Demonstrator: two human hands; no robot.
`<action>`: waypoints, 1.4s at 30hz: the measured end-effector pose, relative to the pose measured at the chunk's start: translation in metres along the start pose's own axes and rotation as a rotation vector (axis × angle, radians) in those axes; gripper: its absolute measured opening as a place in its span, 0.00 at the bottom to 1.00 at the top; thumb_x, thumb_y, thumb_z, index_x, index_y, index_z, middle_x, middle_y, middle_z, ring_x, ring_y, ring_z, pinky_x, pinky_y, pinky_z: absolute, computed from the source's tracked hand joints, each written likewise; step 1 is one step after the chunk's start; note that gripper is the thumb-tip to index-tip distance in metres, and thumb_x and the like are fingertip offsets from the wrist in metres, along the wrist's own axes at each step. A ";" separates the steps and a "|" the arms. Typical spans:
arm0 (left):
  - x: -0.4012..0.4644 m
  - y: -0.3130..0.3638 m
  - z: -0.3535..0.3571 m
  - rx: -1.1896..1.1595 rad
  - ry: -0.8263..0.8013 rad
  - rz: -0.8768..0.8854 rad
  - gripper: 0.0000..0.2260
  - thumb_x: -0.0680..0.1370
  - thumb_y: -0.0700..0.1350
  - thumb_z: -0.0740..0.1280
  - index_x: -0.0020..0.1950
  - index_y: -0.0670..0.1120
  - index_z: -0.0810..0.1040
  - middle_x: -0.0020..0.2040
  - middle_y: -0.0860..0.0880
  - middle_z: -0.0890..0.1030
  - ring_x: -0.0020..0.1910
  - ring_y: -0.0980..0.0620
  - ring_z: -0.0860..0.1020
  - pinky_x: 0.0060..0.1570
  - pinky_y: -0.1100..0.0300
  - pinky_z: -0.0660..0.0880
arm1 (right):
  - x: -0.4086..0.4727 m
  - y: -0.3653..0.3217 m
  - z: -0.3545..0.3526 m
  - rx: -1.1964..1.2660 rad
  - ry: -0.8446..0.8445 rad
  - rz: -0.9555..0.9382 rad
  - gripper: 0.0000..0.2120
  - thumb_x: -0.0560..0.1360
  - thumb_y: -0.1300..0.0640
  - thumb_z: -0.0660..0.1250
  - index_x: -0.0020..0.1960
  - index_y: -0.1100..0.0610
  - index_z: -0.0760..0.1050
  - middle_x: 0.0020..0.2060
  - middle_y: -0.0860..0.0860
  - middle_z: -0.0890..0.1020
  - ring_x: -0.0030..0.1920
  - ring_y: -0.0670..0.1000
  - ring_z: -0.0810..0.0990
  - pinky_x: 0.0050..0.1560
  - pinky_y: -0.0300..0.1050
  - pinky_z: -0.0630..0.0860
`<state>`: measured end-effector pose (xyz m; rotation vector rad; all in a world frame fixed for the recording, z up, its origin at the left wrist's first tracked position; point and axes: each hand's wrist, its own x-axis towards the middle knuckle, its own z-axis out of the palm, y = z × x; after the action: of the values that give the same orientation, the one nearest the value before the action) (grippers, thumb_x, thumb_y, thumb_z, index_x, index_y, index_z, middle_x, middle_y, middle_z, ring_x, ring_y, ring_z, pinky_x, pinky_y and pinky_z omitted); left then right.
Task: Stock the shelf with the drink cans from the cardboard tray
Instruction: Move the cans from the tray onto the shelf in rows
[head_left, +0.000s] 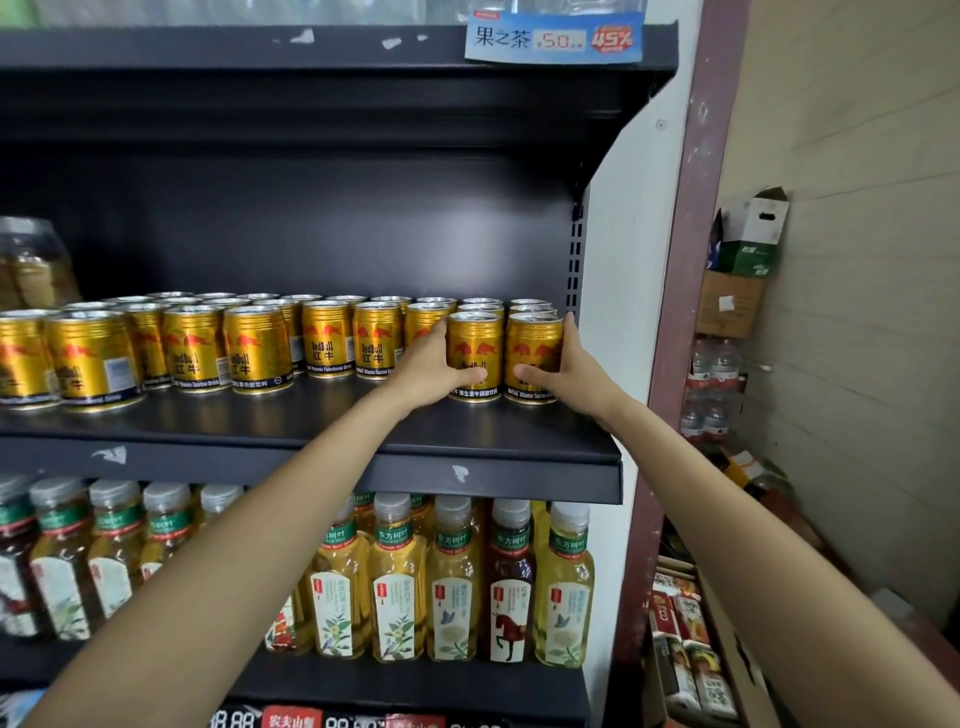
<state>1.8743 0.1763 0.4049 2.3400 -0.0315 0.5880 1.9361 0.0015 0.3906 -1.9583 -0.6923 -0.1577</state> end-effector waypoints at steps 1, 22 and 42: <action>-0.001 0.001 -0.001 0.045 0.015 -0.006 0.40 0.71 0.47 0.73 0.76 0.45 0.53 0.71 0.46 0.68 0.69 0.47 0.68 0.66 0.54 0.66 | -0.003 -0.003 -0.002 0.013 0.002 -0.007 0.50 0.72 0.55 0.71 0.76 0.57 0.36 0.72 0.53 0.65 0.70 0.54 0.67 0.70 0.52 0.66; -0.292 -0.139 -0.018 0.020 0.468 0.260 0.10 0.76 0.48 0.61 0.46 0.46 0.81 0.37 0.56 0.80 0.37 0.59 0.78 0.38 0.61 0.74 | -0.273 -0.021 0.215 -0.115 0.309 -0.348 0.10 0.77 0.57 0.62 0.54 0.58 0.77 0.42 0.50 0.83 0.37 0.45 0.79 0.37 0.37 0.74; -0.522 -0.422 -0.030 0.618 -0.351 -0.522 0.24 0.72 0.51 0.70 0.64 0.44 0.70 0.63 0.44 0.75 0.63 0.42 0.72 0.56 0.48 0.72 | -0.353 0.063 0.542 -0.494 -0.755 0.034 0.32 0.72 0.63 0.64 0.74 0.55 0.58 0.68 0.55 0.68 0.68 0.57 0.66 0.69 0.53 0.65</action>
<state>1.4727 0.4375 -0.0661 2.8502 0.6637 -0.1012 1.5782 0.3044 -0.0600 -2.5157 -1.1828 0.5063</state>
